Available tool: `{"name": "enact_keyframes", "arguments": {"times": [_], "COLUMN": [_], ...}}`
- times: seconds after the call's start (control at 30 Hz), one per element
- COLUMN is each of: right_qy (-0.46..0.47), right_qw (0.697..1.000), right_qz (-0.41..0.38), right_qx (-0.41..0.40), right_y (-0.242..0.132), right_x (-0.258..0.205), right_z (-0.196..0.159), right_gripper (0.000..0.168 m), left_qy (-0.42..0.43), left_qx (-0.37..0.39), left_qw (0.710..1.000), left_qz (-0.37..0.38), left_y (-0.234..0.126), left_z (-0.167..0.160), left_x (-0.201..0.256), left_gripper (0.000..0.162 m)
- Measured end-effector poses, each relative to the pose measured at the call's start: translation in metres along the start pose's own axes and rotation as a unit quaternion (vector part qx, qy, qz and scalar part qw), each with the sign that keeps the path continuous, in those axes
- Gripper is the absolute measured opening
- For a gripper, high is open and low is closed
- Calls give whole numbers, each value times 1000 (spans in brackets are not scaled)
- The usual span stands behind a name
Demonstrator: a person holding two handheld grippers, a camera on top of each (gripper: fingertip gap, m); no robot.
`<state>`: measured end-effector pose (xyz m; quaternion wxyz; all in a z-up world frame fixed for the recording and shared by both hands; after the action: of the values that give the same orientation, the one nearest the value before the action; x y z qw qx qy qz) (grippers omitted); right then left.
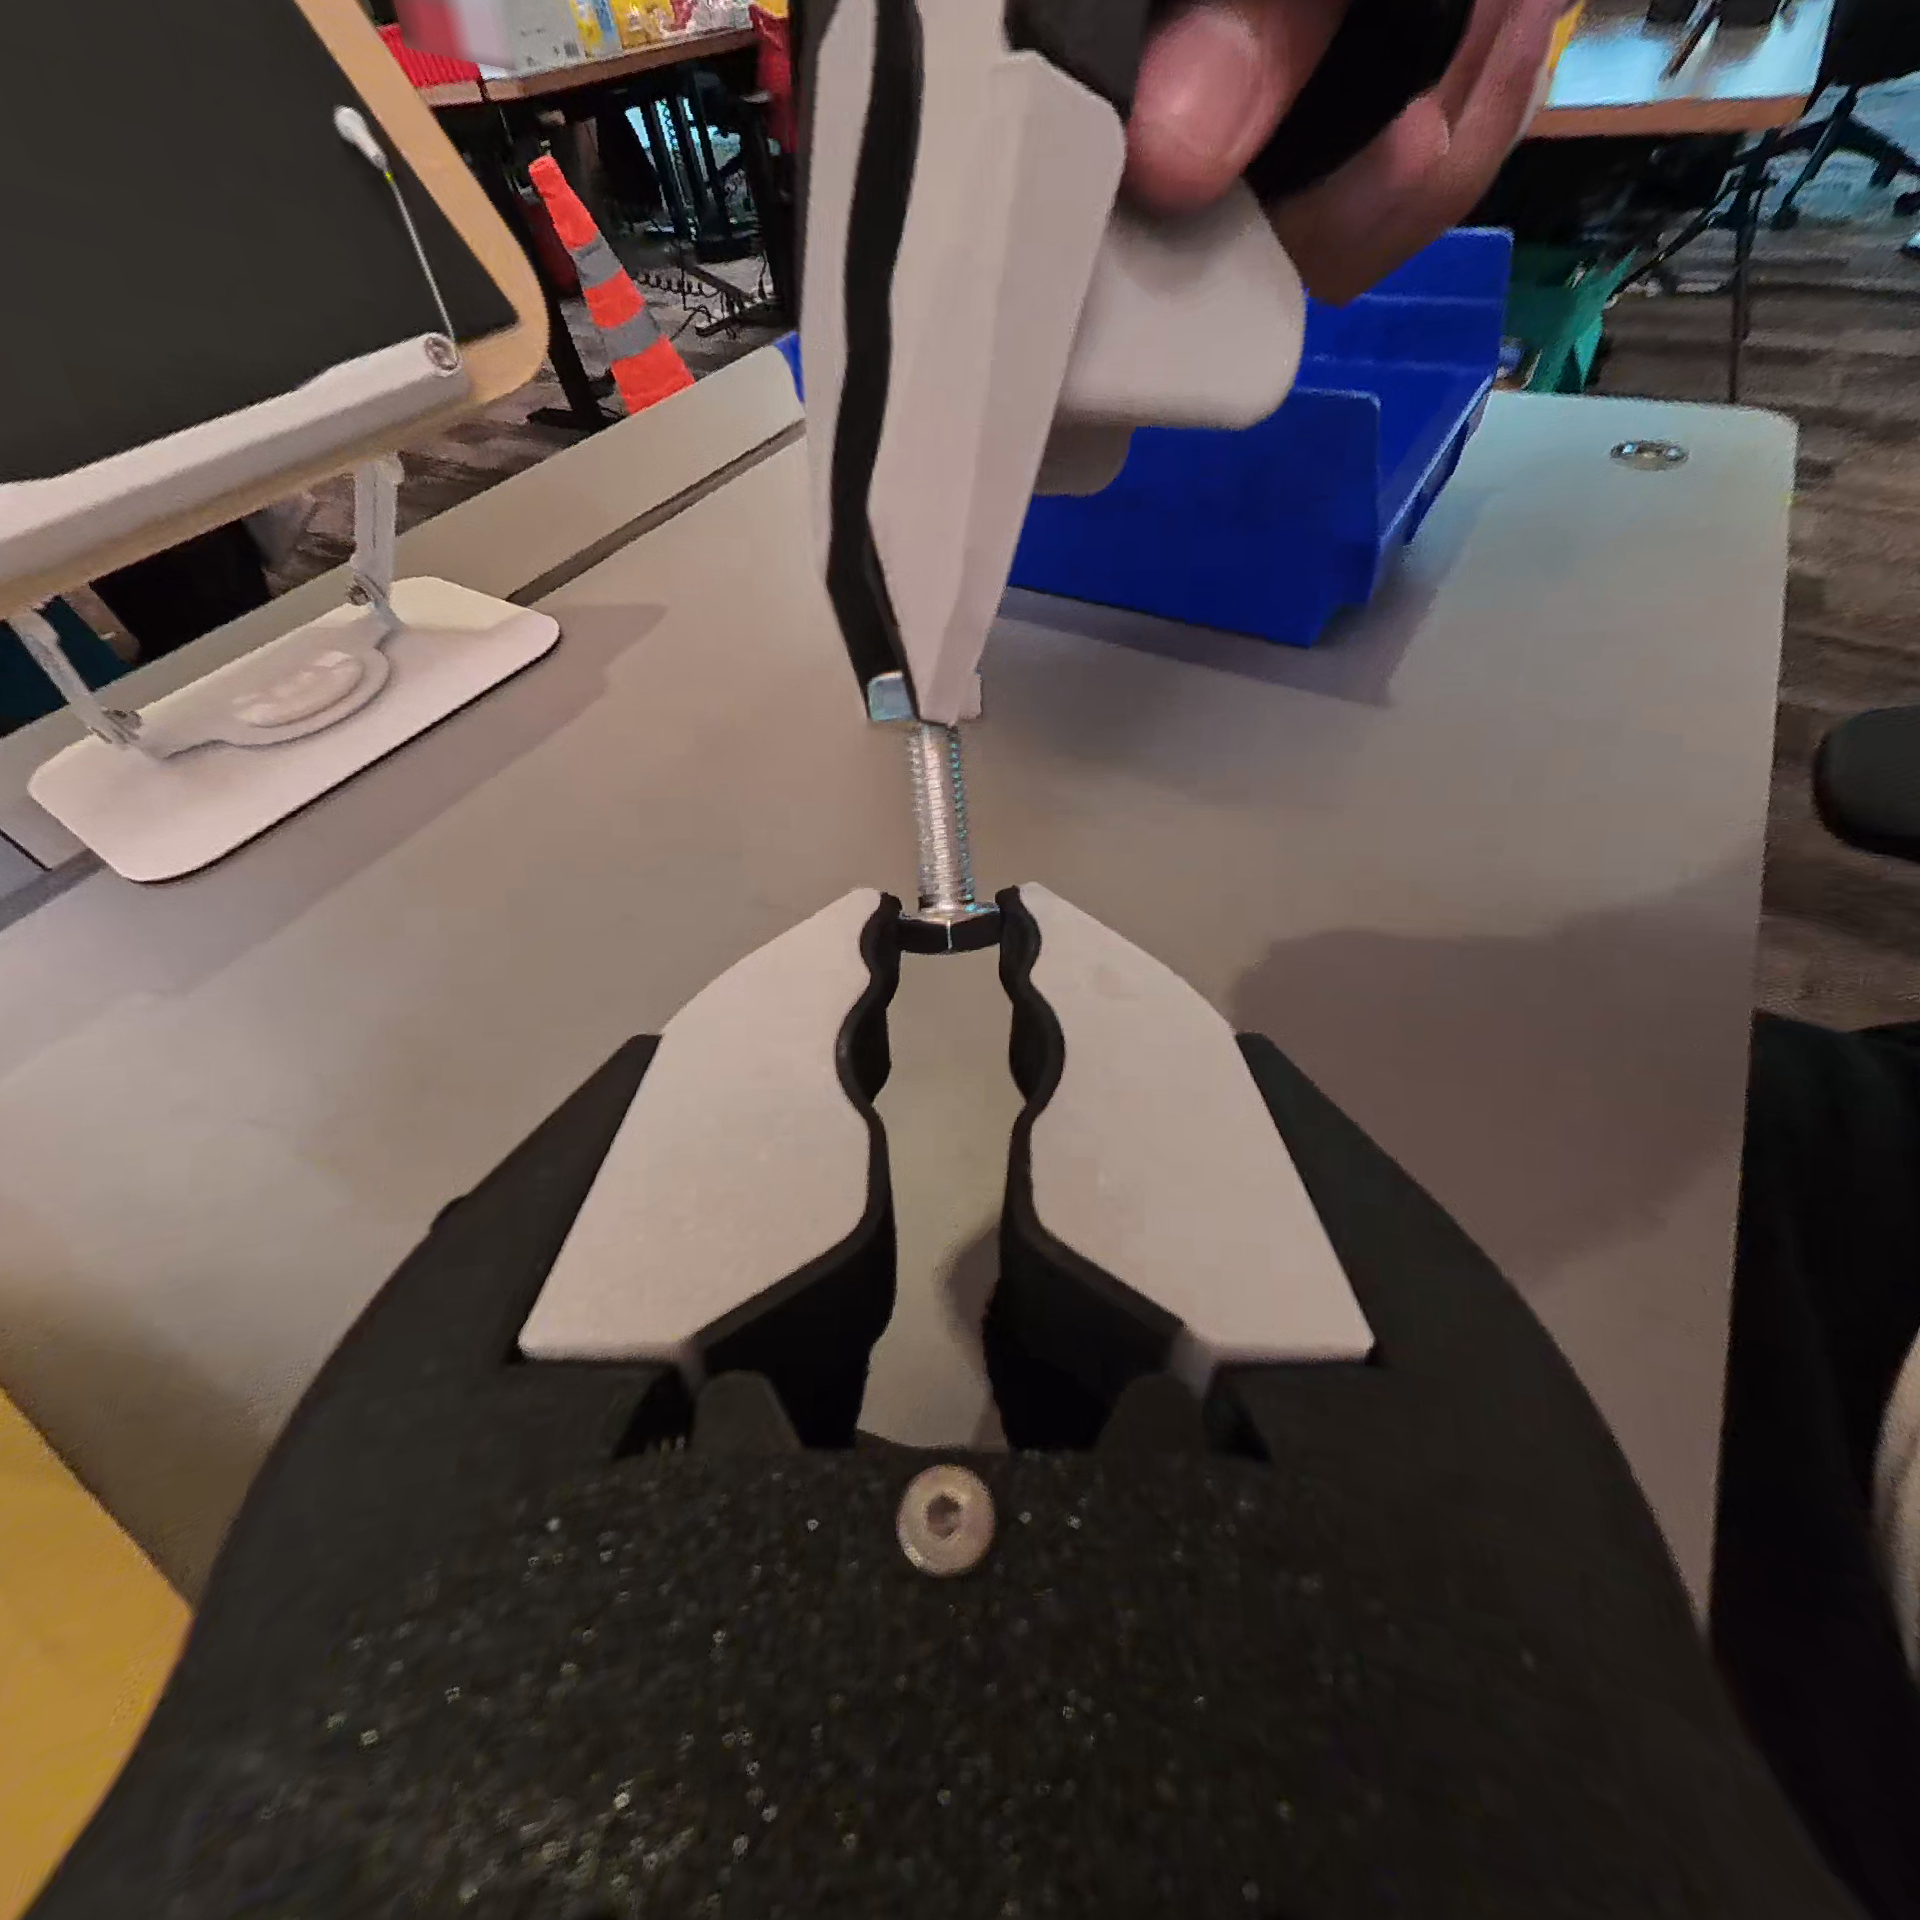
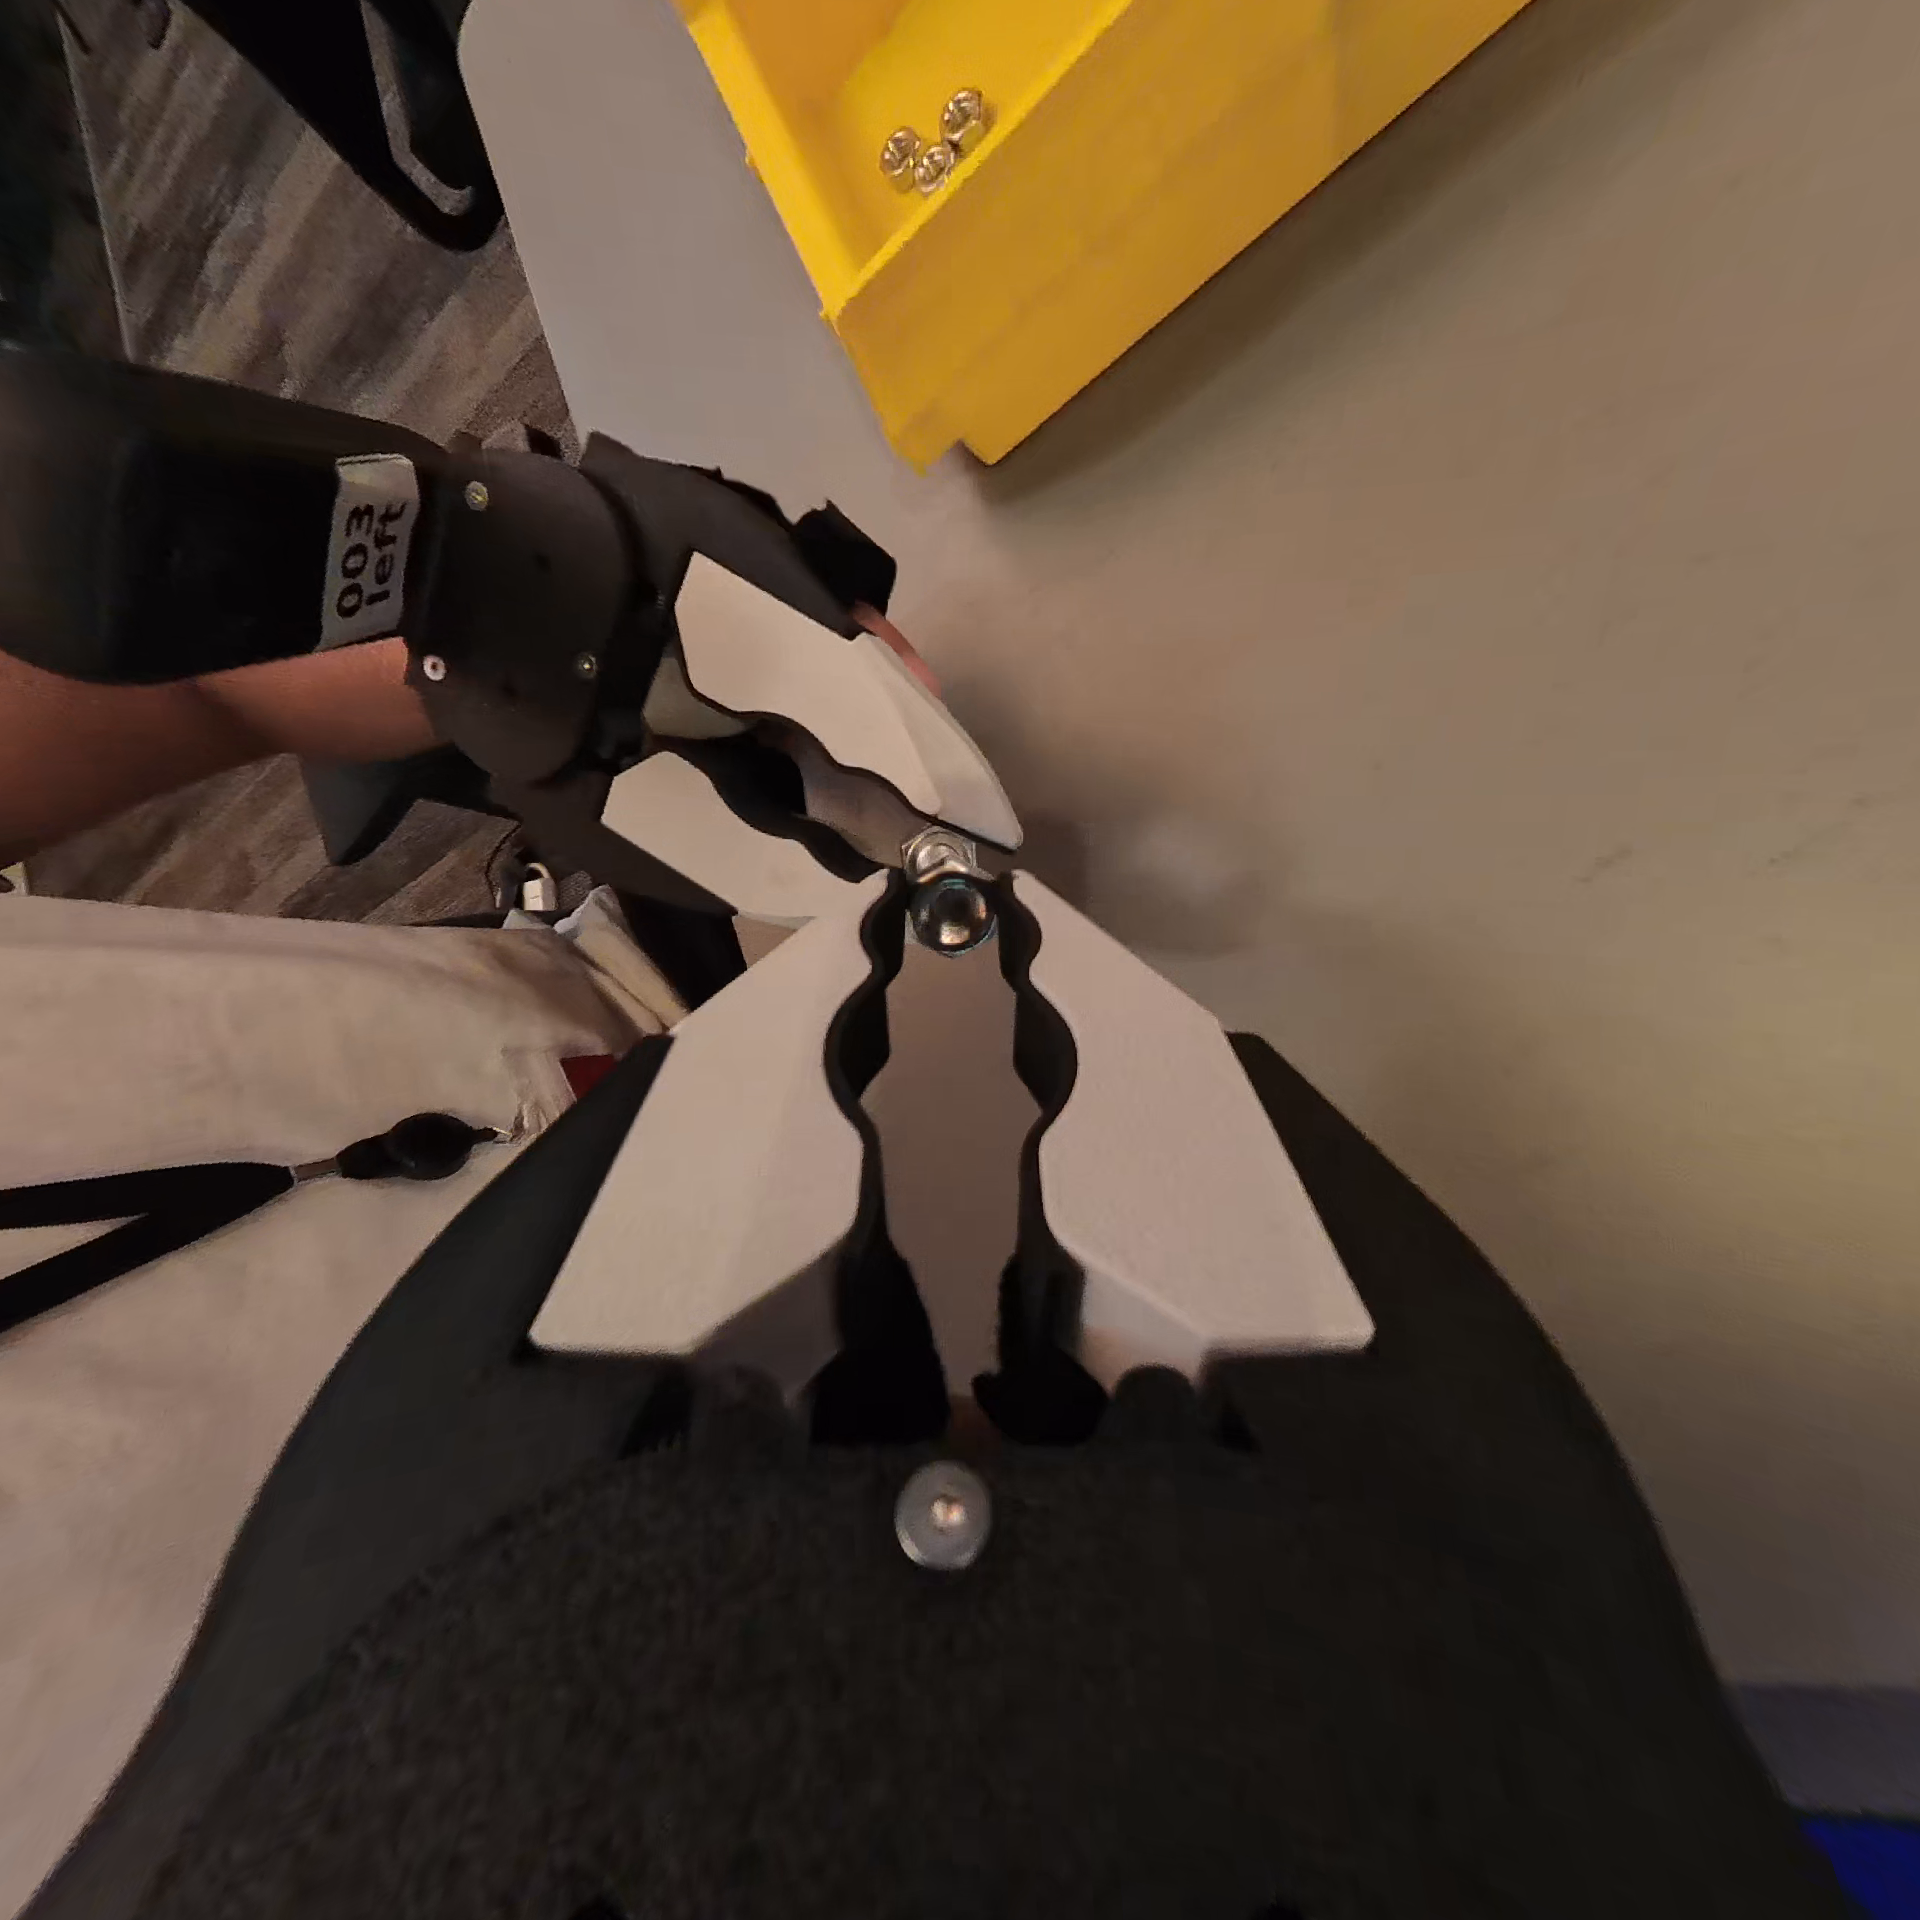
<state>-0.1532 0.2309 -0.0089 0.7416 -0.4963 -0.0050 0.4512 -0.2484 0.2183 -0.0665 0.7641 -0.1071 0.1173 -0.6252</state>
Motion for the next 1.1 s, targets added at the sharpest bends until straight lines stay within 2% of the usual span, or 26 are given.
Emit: {"name": "enact_keyframes", "arguments": {"times": [0.03,0.2,0.3,0.47,0.57,0.73,0.93,1.1], "right_qy": [-6,-43,-91,-134,-124,-138,-127,-119], "right_qw": [1000,997,984,937,894,860,863,851], "right_qz": [-2,-4,12,98,153,169,161,136], "right_qx": [4,62,152,309,403,461,462,493], "right_y": [-1,-18,-34,-10,-1,3,5,-5], "right_x": [-1,-2,-7,-26,-40,-54,-54,-47], "right_z": [1,12,16,-8,-12,-16,-29,-37], "right_gripper": [18,34,56,74,78,78,80,78], "left_qy": [-6,-39,-78,-162,-181,-199,-208,-213], "left_qx": [4,32,75,141,152,159,164,165], "left_qw": [1000,998,992,960,946,936,935,936], "left_qz": [-2,-26,-69,-180,-223,-243,-235,-227], "left_y": [-1,-7,-15,-26,-27,-25,-25,-26], "left_z": [1,4,12,23,26,27,27,26], "left_x": [-1,-4,-3,2,8,10,4,-1], "left_gripper": [18,18,18,18,18,18,18,18]}}
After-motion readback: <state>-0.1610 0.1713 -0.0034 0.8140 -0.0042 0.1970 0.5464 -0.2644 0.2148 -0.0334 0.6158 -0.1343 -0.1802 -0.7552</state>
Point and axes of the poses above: each gripper's, where its closed fingertips meet, y out along the fingers, z out of its top, x = y × z across the jaws, the point moved 6 cm from there along -y, back along the fingers, and after that the axes turned 3 degrees about -y, right-handed, at the moved point
